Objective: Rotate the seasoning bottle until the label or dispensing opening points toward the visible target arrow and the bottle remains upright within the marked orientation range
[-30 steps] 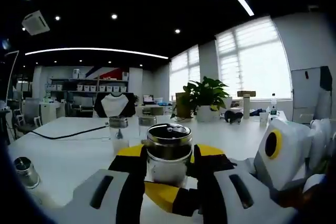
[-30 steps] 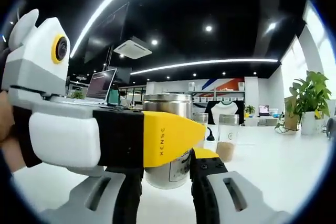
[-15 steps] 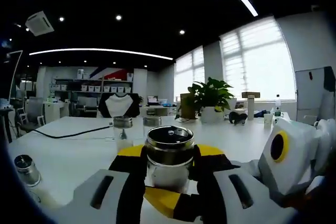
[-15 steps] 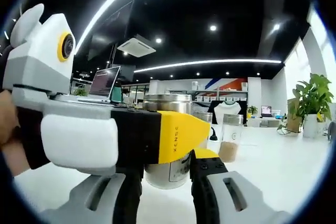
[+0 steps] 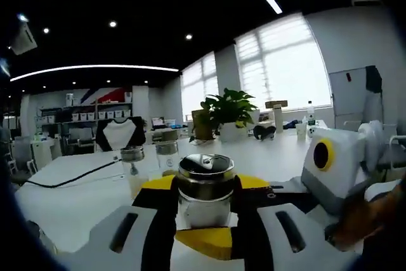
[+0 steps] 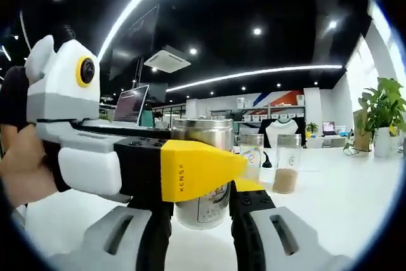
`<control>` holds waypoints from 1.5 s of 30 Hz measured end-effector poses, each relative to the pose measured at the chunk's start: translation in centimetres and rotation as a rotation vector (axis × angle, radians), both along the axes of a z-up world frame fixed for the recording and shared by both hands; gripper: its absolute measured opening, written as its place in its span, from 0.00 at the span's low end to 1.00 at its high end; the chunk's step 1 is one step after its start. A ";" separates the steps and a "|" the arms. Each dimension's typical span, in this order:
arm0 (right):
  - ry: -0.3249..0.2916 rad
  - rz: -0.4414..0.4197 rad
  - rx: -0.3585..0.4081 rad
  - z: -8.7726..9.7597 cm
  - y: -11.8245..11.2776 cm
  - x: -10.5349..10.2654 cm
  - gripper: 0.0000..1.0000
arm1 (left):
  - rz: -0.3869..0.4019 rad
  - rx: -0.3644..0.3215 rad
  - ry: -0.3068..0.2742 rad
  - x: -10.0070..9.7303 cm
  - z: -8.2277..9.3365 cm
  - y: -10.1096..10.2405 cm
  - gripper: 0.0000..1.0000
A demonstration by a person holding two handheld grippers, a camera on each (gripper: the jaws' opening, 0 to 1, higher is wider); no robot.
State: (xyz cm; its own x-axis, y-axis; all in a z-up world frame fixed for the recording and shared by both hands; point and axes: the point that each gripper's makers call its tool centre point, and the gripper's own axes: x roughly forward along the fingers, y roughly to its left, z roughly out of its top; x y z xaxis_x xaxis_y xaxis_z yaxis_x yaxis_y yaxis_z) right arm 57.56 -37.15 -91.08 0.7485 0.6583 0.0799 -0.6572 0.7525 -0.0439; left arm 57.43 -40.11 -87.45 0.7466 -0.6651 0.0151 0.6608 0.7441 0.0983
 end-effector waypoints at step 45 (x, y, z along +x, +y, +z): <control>0.083 0.278 0.127 0.2 4.0 -2.7 0.34 | -0.310 0.014 0.078 -2.2 -0.1 3.0 0.36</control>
State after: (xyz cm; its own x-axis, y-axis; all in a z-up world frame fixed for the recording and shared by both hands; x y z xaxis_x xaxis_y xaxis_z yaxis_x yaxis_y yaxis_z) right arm 54.82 -33.11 -90.91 0.5482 0.8276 0.1207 -0.8361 0.5392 0.1008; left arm 55.24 -37.15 -87.52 0.5066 -0.8610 -0.0446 0.8620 0.5047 0.0469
